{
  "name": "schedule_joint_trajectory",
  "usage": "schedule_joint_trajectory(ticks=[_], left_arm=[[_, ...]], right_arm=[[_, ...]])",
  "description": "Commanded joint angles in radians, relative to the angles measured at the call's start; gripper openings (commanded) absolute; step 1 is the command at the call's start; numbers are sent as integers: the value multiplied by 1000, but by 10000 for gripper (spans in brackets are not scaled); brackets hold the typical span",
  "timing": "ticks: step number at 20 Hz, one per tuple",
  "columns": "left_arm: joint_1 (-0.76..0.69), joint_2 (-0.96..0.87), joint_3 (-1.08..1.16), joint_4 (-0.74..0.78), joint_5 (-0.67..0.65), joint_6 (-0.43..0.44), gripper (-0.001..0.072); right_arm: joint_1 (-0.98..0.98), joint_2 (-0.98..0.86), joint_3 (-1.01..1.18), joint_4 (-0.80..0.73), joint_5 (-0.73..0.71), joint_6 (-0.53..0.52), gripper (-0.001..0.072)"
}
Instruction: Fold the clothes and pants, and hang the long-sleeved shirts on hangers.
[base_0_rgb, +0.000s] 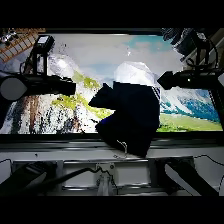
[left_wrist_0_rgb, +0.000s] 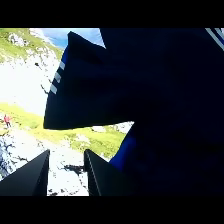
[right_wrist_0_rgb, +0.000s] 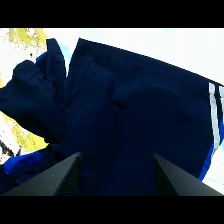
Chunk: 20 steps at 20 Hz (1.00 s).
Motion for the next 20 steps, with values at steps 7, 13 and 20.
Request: schedule_joint_trajectory(ticks=[7, 13, 20], left_arm=[[0, 0, 1, 0, 0, 0, 222], [0, 0, 1, 0, 0, 0, 222], [0, 0, 1, 0, 1, 0, 222]], right_arm=[[1, 0, 0, 0, 0, 0, 511], [1, 0, 0, 0, 0, 0, 511], [1, 0, 0, 0, -109, -13, 511]])
